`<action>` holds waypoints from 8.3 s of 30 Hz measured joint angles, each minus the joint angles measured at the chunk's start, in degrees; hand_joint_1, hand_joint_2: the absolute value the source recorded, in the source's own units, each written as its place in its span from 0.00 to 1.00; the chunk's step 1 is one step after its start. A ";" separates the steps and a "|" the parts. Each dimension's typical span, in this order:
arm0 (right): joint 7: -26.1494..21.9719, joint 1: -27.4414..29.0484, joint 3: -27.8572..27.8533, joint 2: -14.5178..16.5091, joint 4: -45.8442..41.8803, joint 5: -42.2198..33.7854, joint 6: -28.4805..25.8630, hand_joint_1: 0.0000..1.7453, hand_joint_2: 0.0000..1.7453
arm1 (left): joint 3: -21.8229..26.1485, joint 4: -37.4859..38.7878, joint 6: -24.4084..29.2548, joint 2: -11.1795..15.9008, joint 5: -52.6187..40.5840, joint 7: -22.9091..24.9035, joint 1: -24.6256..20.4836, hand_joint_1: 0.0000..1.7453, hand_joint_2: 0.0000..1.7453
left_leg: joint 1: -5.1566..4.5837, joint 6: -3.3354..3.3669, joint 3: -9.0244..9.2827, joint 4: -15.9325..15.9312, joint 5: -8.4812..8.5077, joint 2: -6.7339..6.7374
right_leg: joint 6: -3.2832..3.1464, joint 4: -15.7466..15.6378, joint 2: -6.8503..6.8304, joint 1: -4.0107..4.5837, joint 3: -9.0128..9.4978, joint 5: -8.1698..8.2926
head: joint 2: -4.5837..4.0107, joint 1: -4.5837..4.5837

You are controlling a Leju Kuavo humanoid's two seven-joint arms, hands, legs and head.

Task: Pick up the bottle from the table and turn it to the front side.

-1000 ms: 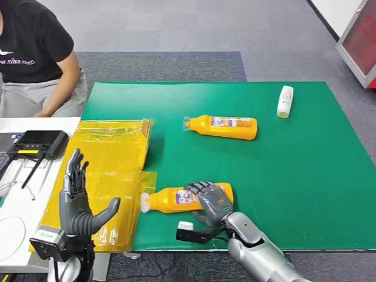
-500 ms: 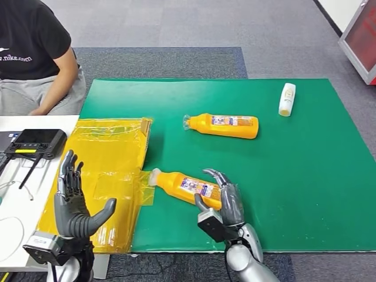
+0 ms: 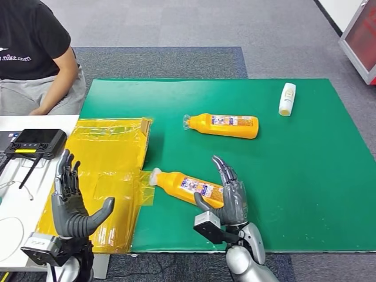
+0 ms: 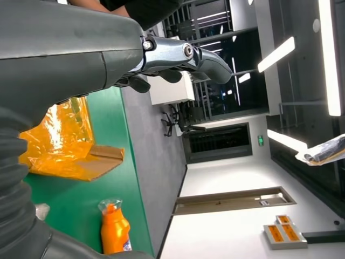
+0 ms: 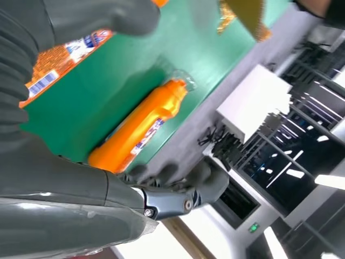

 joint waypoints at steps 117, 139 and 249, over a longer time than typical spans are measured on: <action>28.77 -7.00 -2.73 -8.15 12.53 30.18 21.62 1.00 1.00 | 5.08 -2.85 0.41 -3.38 -4.12 1.47 3.93 0.00 1.00 | -0.02 0.04 0.44 0.03 0.00 0.02 | -0.05 -0.05 0.05 -0.02 0.30 0.09 | 0.00 0.00; 5.88 1.32 -6.69 -4.88 4.99 -3.52 13.08 1.00 1.00 | 3.91 -1.78 0.07 -2.66 -0.51 0.22 2.69 0.00 1.00 | -0.01 0.01 -0.12 0.03 0.02 0.02 | -0.06 -0.02 0.03 -0.01 -0.13 0.08 | 0.00 0.00; -3.61 -4.80 7.37 1.92 1.30 -16.86 10.08 1.00 1.00 | -13.47 26.49 -30.27 -2.60 21.62 14.43 -23.93 1.00 1.00 | -0.01 -0.02 -0.63 0.05 0.14 0.01 | -0.04 0.03 0.01 -0.02 -0.60 0.12 | 0.00 0.00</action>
